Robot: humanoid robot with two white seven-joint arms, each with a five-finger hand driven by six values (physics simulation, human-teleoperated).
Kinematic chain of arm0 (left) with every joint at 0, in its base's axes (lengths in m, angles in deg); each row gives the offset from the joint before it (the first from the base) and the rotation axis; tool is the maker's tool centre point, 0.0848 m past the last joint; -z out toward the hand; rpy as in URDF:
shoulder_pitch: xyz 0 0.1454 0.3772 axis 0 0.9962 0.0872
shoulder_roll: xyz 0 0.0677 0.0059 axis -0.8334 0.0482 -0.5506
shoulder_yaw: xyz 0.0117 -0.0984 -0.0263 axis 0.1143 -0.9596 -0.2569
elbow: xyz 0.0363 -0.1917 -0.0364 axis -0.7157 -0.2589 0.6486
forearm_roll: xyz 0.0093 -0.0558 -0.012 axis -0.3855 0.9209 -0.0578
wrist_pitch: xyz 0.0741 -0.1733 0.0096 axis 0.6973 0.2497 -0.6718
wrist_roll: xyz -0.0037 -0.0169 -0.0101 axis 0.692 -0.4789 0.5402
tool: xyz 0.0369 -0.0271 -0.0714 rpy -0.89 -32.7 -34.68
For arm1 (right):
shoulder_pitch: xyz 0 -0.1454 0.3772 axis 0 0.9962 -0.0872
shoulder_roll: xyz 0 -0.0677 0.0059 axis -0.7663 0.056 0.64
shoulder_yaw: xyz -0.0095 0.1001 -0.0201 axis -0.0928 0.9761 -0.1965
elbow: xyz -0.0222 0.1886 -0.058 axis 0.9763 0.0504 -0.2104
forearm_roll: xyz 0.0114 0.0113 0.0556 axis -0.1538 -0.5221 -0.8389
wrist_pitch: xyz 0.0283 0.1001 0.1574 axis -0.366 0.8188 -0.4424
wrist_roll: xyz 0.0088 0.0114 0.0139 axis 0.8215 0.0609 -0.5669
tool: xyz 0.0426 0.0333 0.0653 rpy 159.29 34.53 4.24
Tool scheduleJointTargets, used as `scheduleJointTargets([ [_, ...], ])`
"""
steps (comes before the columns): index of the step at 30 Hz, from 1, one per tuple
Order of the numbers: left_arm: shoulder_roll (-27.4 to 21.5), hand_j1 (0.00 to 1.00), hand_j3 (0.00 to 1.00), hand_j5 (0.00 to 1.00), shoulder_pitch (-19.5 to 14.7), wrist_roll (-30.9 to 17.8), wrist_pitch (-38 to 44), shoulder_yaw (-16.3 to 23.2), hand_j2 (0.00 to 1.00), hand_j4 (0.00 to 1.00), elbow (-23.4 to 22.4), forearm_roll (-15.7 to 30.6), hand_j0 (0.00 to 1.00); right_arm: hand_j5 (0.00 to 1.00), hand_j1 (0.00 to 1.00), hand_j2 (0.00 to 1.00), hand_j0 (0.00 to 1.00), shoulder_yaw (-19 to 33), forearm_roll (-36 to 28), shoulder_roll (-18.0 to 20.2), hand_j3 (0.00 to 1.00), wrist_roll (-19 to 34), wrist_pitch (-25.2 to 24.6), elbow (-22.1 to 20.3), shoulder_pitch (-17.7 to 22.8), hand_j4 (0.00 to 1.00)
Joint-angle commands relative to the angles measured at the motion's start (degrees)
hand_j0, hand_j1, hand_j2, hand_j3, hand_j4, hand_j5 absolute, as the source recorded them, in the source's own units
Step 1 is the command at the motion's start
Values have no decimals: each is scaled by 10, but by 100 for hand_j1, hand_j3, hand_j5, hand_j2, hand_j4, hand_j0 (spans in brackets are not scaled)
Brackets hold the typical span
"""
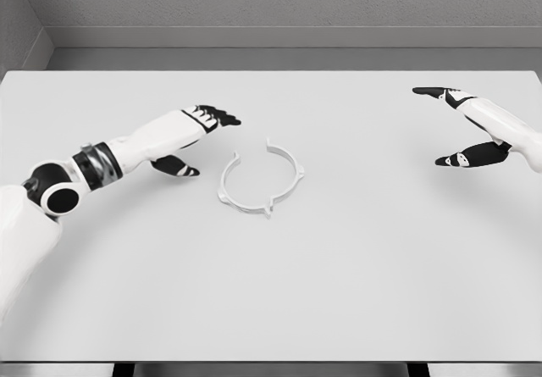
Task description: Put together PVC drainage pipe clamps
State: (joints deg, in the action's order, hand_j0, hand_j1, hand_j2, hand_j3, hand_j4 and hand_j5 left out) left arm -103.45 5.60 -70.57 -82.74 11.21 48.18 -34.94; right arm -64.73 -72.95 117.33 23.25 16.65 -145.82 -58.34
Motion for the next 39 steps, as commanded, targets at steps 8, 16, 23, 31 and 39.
scheduleJointTargets([
  [8,-3,100,100,100,27,0,1,1,100,100,61,6,100,100,100,100,100,0,-5,1,100,0,-2,0,0,100],
  [16,-5,100,100,100,41,0,1,1,100,100,81,6,100,100,100,100,100,0,-5,1,100,0,-2,-1,1,100],
  [23,-10,100,100,100,52,0,1,1,100,100,94,5,100,100,100,100,100,0,-5,2,100,0,-2,-1,1,100],
  [31,-7,100,100,100,57,-1,1,1,100,100,80,-1,100,100,100,100,100,0,-5,1,100,0,-2,0,0,100],
  [39,-4,100,100,100,56,-1,1,1,100,100,66,-3,100,100,100,100,100,0,-5,2,100,0,-2,0,1,100],
])
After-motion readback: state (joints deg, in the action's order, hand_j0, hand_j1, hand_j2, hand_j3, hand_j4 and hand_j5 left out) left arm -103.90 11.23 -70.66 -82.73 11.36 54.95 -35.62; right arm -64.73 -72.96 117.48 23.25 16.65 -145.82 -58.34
